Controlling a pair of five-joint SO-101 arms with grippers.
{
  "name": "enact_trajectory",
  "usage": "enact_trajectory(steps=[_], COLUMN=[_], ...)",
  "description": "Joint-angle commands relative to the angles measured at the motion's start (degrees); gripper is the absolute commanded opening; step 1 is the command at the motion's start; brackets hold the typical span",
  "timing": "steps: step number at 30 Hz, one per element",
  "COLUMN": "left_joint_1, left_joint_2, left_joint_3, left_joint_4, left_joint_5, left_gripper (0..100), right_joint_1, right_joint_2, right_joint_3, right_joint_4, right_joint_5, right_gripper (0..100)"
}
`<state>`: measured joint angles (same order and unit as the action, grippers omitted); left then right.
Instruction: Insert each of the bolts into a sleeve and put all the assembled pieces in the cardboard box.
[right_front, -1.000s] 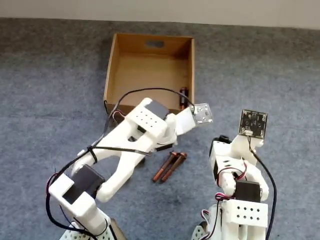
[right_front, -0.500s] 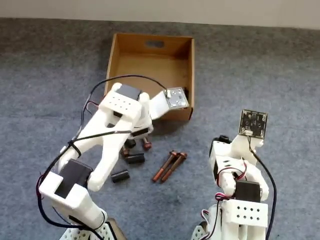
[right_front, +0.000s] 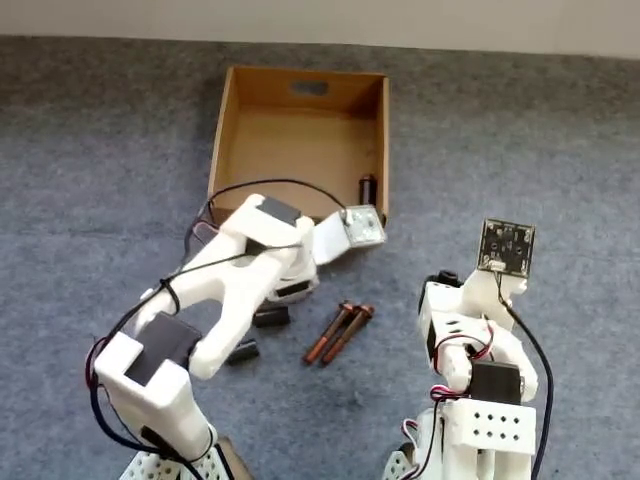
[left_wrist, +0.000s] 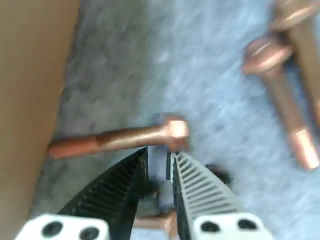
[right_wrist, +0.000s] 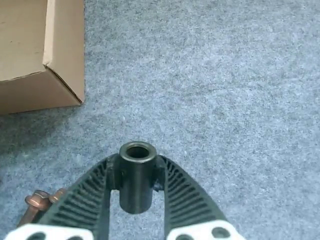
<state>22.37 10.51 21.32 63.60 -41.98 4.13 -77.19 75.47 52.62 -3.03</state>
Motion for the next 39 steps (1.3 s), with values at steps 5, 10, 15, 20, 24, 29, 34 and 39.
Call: enact_trajectory(steps=[5, 10, 15, 20, 24, 29, 34, 39], left_joint_1=[9.01, 7.78, 4.18, 1.71, 2.42, 2.42, 2.68, 3.3], left_joint_2=[0.13, -0.84, -2.59, -2.33, 0.57, 4.26, 7.08, 11.21], left_joint_3=[-4.09, -7.16, -12.53, -14.64, -13.67, -13.76, -15.87, -21.32], left_joint_4=[-4.31, -3.69, 4.13, 5.45, 5.8, 5.36, 3.6, 3.87], left_joint_5=[6.07, 8.7, 7.12, 3.43, -0.53, -3.25, -5.01, -5.1], left_gripper=[9, 9, 9, 9, 13, 17, 16, 16], right_joint_1=[0.4, 0.4, 0.4, 0.4, 0.4, 0.4, 0.4, 0.4], right_joint_2=[-0.84, -0.84, -0.84, -0.84, -0.84, -0.84, -0.84, -0.84], right_joint_3=[-0.4, -0.4, -0.4, -0.4, -0.4, -0.4, -0.4, -0.4], right_joint_4=[0.31, 0.31, 0.31, 0.31, 0.31, 0.31, 0.31, 0.31], right_joint_5=[-0.18, -0.18, -0.18, -0.18, -0.18, -0.18, -0.18, -0.18], right_gripper=[0.5, 0.5, 0.5, 0.5, 0.5, 0.5, 0.5, 0.5])
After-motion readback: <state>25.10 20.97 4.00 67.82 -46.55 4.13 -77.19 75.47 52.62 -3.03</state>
